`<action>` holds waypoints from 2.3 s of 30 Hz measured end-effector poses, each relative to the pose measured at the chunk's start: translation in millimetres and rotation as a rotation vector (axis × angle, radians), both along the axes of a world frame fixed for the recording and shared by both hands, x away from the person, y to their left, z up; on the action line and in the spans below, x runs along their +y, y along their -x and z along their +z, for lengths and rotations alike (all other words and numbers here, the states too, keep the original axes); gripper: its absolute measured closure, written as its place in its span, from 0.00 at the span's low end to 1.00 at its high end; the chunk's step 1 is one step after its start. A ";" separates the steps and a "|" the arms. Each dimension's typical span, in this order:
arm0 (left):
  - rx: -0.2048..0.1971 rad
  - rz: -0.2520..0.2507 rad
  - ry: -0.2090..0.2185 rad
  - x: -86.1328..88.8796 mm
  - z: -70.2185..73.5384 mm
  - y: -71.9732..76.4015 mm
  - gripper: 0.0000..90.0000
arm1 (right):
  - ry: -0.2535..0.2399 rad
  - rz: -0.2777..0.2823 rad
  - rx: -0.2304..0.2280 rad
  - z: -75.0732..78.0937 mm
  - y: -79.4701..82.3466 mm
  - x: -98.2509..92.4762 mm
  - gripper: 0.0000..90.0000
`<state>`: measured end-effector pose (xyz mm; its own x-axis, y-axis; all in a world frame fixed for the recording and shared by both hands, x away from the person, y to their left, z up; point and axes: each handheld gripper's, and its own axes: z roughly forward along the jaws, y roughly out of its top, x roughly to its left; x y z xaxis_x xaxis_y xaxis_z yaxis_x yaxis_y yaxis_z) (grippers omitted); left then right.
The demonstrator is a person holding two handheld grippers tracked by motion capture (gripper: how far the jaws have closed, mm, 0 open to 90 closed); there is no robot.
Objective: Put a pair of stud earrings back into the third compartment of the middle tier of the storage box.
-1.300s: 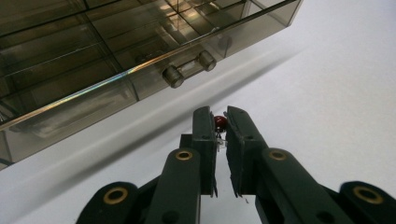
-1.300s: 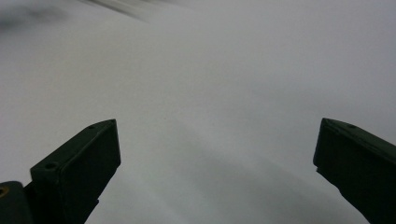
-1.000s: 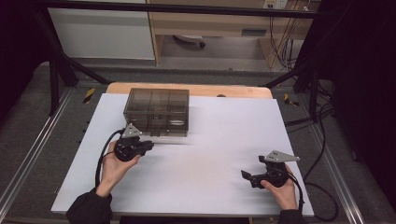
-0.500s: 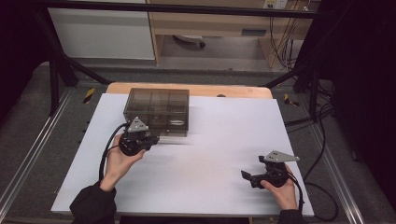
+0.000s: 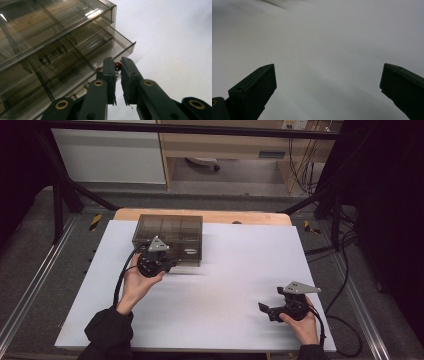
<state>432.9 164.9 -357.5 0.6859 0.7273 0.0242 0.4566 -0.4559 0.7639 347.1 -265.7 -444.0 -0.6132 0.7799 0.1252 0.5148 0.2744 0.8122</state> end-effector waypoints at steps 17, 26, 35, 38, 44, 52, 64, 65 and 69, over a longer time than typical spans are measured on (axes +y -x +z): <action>0.001 0.040 0.011 -27.0 5.1 -32.1 0.91 | -0.005 -0.001 0.003 -0.2 -0.1 -0.4 0.02; 0.036 0.059 -0.007 -33.2 -12.4 -47.6 0.91 | -0.007 0.004 0.003 -0.2 0.3 0.7 0.02; 0.047 0.060 -0.020 -37.1 -30.1 -50.4 0.91 | -0.007 0.003 -0.002 0.5 0.8 0.4 0.02; 0.055 0.062 -0.016 -36.9 -36.3 -51.7 0.91 | -0.004 0.002 0.002 0.1 0.6 0.8 0.02; 0.063 0.070 -0.024 -35.4 -44.3 -53.1 0.91 | -0.002 0.003 0.002 -0.2 0.4 0.8 0.02; 0.035 0.074 -0.005 -32.8 -36.7 -48.5 0.79 | -0.002 0.001 0.001 -0.1 0.6 0.7 0.02; 0.023 0.041 0.043 -19.3 -13.2 -26.1 0.48 | -0.003 -0.001 0.001 0.5 1.0 0.3 0.02; 0.021 0.033 0.037 -17.7 -11.9 -23.9 0.45 | -0.005 0.001 0.000 0.6 1.1 0.3 0.02; 0.015 0.032 0.033 -13.7 -9.7 -15.4 0.32 | -0.003 -0.002 0.003 0.5 1.2 0.5 0.02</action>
